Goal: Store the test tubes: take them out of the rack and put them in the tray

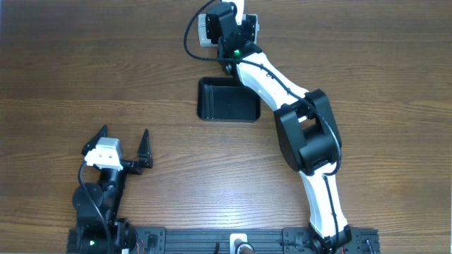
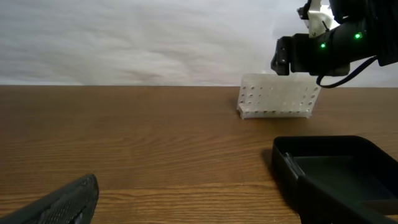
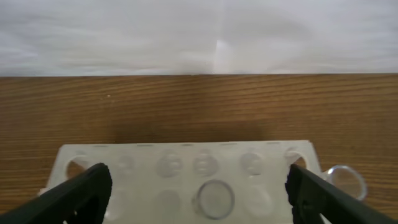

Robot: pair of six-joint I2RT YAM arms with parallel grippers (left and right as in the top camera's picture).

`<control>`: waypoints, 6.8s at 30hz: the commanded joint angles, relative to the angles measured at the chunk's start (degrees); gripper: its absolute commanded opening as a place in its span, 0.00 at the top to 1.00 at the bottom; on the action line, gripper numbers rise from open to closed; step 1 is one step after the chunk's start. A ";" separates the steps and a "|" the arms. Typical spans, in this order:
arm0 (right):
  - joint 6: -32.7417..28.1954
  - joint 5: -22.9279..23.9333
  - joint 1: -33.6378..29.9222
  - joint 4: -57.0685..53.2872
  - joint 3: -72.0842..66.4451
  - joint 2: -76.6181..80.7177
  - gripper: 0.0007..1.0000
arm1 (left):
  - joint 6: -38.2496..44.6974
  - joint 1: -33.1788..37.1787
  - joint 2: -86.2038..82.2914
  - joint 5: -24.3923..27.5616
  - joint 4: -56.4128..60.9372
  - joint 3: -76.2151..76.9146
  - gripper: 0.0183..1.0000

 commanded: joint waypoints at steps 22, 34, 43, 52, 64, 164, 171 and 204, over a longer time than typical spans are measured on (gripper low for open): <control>-0.46 0.13 -0.48 -0.28 1.49 1.46 0.57 | 0.66 0.35 -0.42 0.92 0.15 -0.39 0.00; -0.48 0.15 -0.48 -0.76 1.49 1.46 0.68 | 0.66 0.35 -0.42 0.92 0.15 -0.39 0.00; -0.48 0.15 -0.48 -0.90 1.49 1.46 0.75 | 0.66 0.35 -0.42 0.92 0.15 -0.39 0.00; -1.11 0.44 -0.48 -0.42 1.49 1.46 0.81 | 0.66 0.35 -0.42 0.92 0.15 -0.39 0.00; -1.14 0.44 -0.48 -0.28 1.49 1.33 0.86 | 0.66 0.35 -0.42 0.92 0.15 -0.39 0.00; 2.56 -29.86 -0.90 -47.43 0.76 -4.15 0.82 | 0.66 0.35 -0.42 0.92 0.15 -0.39 0.00; 2.56 -29.81 -0.81 -47.43 0.39 -4.15 0.82 | 0.66 0.35 -0.42 0.92 0.15 -0.39 0.00; -8.46 -19.15 -4.02 -39.15 3.61 -18.69 0.38 | 0.66 0.35 -0.42 0.92 0.15 -0.39 0.00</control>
